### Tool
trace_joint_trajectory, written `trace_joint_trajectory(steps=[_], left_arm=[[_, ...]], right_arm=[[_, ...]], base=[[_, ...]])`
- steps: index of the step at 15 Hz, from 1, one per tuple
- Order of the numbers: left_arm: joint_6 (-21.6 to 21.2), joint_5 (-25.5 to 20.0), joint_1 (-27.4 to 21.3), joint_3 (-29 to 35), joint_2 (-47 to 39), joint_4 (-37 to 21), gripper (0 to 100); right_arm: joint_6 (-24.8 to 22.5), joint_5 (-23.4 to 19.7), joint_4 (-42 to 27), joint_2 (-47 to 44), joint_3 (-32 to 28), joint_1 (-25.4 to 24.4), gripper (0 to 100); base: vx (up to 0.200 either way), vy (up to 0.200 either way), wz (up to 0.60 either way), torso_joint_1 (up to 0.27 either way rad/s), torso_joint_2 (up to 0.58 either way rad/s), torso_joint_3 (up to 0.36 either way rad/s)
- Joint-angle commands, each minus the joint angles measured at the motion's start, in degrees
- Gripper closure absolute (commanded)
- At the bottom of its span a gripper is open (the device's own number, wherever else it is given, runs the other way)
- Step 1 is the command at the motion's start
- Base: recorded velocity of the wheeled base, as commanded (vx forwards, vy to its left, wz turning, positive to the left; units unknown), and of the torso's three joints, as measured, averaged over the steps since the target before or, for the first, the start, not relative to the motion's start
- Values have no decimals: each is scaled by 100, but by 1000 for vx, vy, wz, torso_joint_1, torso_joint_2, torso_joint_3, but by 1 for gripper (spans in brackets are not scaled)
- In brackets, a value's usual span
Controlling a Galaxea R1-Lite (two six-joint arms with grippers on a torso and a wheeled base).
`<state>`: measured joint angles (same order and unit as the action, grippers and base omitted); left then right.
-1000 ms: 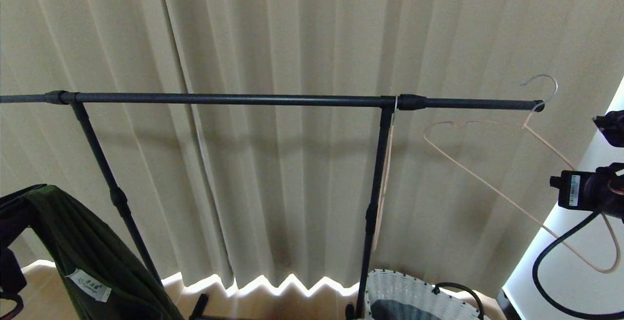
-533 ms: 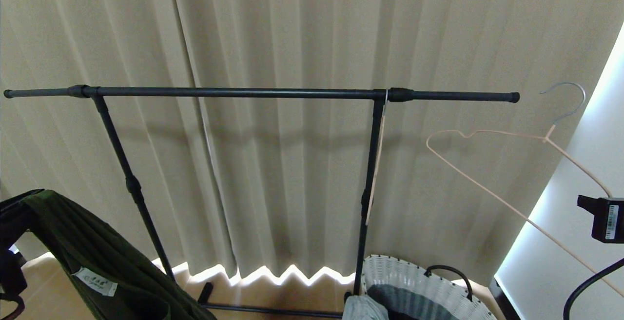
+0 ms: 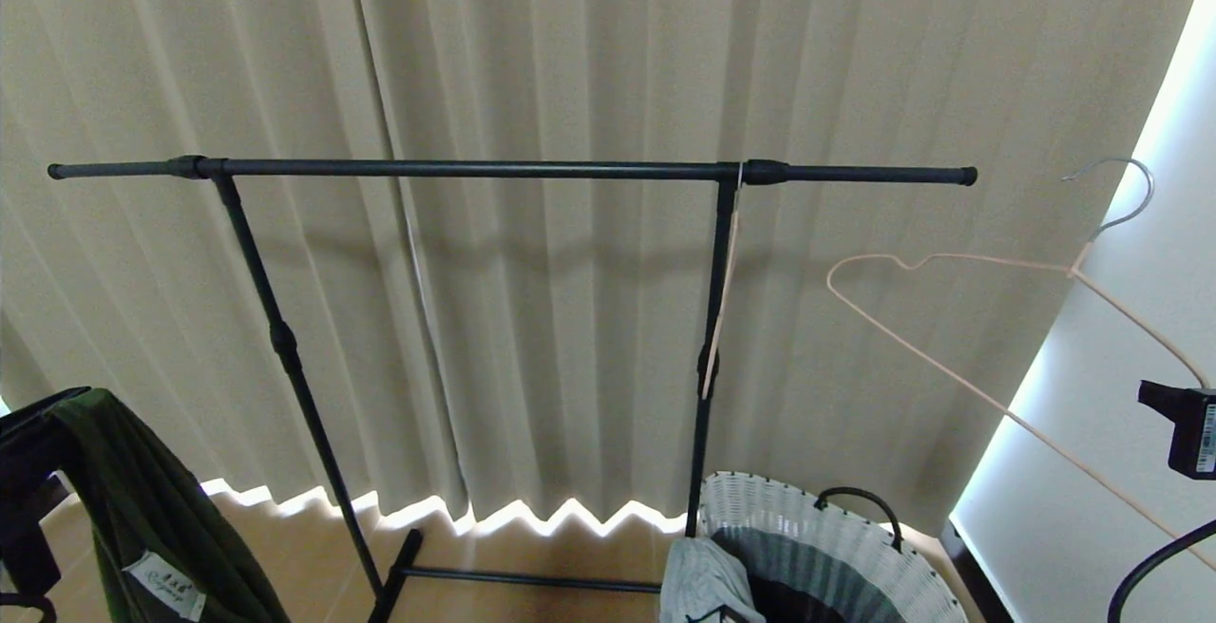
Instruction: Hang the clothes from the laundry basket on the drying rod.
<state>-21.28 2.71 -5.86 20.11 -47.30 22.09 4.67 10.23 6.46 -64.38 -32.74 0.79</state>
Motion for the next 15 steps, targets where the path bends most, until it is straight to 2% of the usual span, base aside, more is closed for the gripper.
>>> trace_joint_trajectory(steps=[1, 9, 15], left_arm=[[2, 2, 6, -183, 19, 94, 100], [19, -7, 6, -298, 37, 182, 100], [10, -7, 6, -236, 37, 190, 100]], right_arm=[[8, -21, 4, 189, 22, -18, 100], [16, -74, 13, 619, 110, -53, 100], [25, -135, 31, 681, -13, -176, 100]], base=[[0, 0, 0, 0, 0, 0], [0, 0, 0, 0, 0, 0], [0, 200, 0, 2, 3, 2]])
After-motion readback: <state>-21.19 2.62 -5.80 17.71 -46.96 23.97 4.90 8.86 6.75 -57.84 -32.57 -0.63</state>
